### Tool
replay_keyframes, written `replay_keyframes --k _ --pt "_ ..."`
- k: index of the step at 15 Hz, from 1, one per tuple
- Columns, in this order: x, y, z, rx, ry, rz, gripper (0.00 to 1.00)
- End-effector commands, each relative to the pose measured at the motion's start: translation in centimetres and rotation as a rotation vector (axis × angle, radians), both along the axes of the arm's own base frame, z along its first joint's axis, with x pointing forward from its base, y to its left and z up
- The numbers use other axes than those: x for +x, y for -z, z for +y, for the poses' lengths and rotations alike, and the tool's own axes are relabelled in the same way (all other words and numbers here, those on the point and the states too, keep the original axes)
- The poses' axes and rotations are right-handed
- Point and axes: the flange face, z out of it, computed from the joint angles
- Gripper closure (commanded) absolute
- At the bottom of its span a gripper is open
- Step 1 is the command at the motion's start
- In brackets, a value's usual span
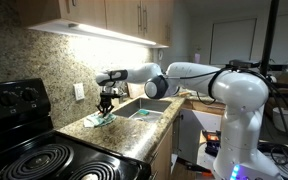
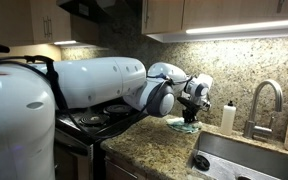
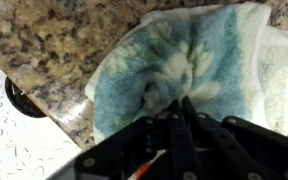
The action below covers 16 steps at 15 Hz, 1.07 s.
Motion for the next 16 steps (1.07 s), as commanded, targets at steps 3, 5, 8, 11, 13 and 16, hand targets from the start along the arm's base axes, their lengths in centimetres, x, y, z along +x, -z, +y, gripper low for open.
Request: replay_keyframes --k 3,5,8,11,13,16 --pt "-1.9 4.8 -0.6 -0.059 -0.028 0.149 0.94" --pt "-1.8 4.6 -0.3 -0.073 -0.038 0.155 0.68" --pt "-1.9 4.3 0.0 -0.084 -0.065 0.168 0.58" --pt "-2.2 4.5 0.8 -0.096 -0.114 0.201 0.41" --pt "-2.7 4.5 0.9 -0.13 -0.143 0.251 0.27" --pt "-2.9 3.5 1.2 -0.191 -0.206 0.296 0.05"
